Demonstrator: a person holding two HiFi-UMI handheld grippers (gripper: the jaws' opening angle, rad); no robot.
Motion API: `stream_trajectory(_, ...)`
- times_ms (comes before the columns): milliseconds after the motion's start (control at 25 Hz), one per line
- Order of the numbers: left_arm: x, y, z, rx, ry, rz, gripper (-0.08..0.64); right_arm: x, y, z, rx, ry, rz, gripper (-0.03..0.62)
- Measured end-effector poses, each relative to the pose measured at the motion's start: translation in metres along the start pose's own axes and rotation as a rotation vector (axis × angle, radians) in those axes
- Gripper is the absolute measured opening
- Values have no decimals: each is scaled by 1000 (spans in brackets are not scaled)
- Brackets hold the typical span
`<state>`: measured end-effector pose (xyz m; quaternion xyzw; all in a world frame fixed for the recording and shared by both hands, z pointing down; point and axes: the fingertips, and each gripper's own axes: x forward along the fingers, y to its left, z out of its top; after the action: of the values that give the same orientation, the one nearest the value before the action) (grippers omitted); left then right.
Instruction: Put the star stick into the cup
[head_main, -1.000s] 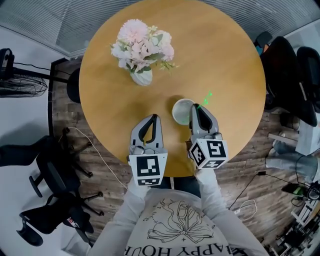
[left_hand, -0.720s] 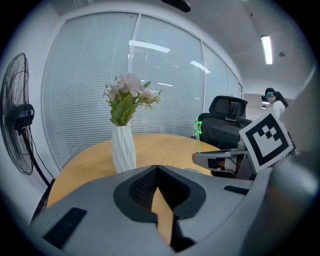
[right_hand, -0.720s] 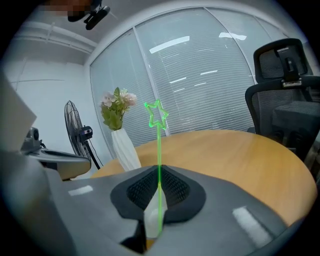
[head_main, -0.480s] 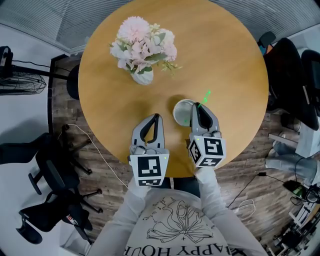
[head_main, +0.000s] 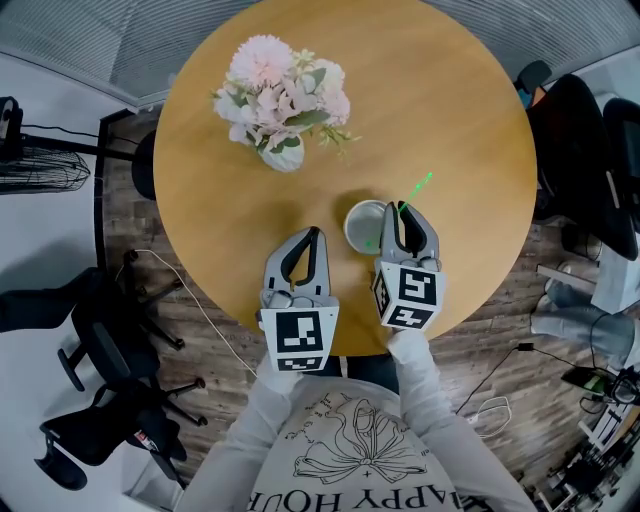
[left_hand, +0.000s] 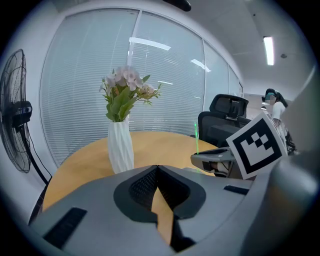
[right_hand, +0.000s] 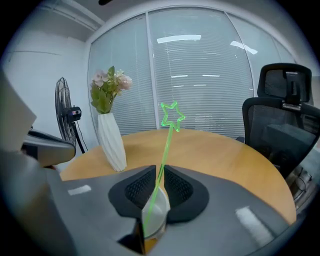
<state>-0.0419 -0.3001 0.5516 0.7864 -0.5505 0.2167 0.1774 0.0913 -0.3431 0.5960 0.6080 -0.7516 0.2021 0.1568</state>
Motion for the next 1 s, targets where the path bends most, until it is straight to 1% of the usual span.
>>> stream_trajectory(240, 2, 1, 0, -5, 3, 1, 6, 7, -2, -7, -7, 32, -14, 64)
stream_trajectory(480, 2, 5, 2, -7, -3, 11, 6, 6, 0, -4, -7, 22, -6, 67)
stream_trajectory(720, -4, 6, 14, -5, -35, 18, 6, -12, -3, 20, 17, -49, -18, 66)
stream_trajectory(1000, -20, 1, 52, 9, -121, 23, 6, -47, -12, 66, 28, -154, -42, 64)
